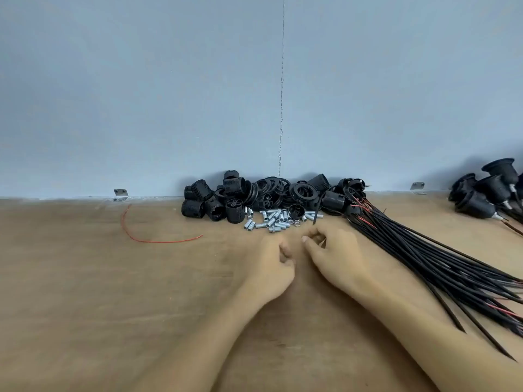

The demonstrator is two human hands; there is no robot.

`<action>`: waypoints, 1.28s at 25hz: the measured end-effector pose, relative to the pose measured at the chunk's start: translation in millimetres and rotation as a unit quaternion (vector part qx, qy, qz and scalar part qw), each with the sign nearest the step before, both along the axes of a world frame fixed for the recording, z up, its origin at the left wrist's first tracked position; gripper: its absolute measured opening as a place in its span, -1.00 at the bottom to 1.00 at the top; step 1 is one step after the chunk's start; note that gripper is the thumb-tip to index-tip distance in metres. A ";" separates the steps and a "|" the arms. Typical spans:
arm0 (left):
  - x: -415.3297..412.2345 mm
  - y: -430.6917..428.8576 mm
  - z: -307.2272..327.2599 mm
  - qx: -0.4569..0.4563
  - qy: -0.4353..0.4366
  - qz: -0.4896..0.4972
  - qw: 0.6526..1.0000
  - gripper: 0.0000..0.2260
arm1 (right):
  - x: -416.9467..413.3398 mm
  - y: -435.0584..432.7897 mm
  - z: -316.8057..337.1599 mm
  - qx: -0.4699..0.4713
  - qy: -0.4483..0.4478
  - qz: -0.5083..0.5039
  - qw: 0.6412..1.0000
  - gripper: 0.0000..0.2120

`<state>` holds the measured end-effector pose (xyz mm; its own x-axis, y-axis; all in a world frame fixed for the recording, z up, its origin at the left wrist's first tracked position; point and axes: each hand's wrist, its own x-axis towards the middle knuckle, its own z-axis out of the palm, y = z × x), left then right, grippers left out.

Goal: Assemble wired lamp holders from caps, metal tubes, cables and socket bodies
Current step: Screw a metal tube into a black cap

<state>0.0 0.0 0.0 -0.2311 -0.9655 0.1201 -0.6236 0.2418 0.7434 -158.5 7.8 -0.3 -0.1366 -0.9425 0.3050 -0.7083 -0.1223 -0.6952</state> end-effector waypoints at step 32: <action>-11.6 -23.2 -9.4 -0.168 0.025 0.054 0.984 -0.91 | -36.8 -46.0 -2.8 -0.107 0.079 -0.053 0.990 -0.88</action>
